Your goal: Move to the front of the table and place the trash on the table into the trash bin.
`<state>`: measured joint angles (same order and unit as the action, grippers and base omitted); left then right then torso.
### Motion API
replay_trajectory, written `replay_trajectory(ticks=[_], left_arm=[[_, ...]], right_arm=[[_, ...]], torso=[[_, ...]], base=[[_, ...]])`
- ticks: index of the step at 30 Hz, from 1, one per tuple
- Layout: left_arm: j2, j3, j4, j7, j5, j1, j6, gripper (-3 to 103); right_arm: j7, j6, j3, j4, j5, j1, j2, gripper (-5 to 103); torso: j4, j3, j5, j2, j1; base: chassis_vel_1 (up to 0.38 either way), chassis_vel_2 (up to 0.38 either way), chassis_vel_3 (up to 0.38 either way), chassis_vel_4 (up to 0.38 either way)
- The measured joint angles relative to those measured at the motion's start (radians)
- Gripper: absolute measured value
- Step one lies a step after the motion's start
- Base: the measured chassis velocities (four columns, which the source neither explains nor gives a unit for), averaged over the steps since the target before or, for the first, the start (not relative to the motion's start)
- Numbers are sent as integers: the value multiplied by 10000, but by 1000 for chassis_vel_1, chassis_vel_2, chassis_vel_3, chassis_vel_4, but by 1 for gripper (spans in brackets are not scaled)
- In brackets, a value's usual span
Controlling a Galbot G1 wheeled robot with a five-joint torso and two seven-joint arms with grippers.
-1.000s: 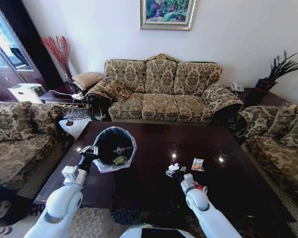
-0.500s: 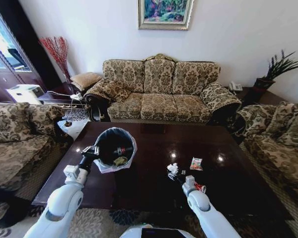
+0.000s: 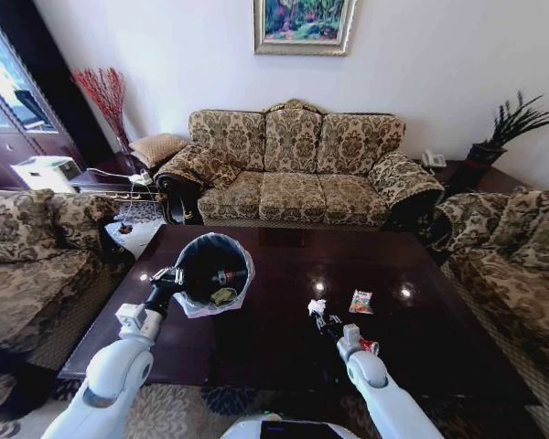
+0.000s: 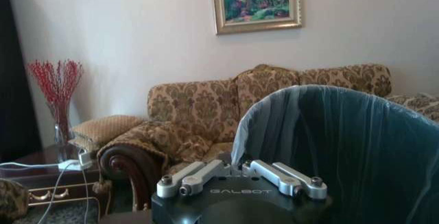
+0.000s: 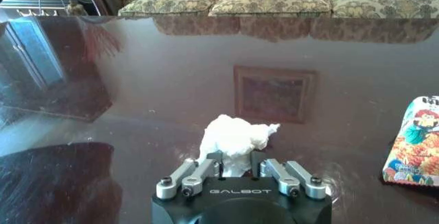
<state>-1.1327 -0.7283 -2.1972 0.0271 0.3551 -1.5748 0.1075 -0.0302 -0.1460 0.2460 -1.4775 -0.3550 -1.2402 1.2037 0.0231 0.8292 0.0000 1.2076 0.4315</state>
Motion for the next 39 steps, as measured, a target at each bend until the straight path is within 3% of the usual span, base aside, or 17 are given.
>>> replay_trajectory(ticks=[9, 21, 26, 29, 32, 39], left_arm=[[22, -10, 1, -17, 31, 38, -2, 3], [74, -33, -61, -18, 44, 0, -4, 3], [100, 84, -65, -19, 30, 75, 0, 3], [88, 140, -65, -20, 8, 93, 14, 3], [67, 162, -64, -24, -19, 101, 26, 3], [53, 180, 5, -55, -134, 57, 28, 3]], right_arm=[[38, 14, -25, -64, 52, 24, -17, 20], [114, 126, 193, -687, 256, -102, -125, 38], [97, 25, 544, -2119, 301, -458, -618, 20], [93, -96, 727, -2713, 269, -563, -783, 15], [105, -277, 877, -3033, 173, -565, -893, -3], [92, -114, 296, -1429, 372, 297, -558, -5]], torso=[[0, 0, 0, 0, 0], [1, 0, 2, 0, 0], [-1, 0, 1, 0, 0], [-2, 0, 0, 0, 0], [-1, 0, -1, 1, 0], [1, 0, 3, 0, 1]], base=[[0, 0, 0, 0], [0, 0, 0, 0], [0, 0, 0, 0], [0, 0, 0, 0], [0, 0, 0, 0], [0, 0, 0, 0]])
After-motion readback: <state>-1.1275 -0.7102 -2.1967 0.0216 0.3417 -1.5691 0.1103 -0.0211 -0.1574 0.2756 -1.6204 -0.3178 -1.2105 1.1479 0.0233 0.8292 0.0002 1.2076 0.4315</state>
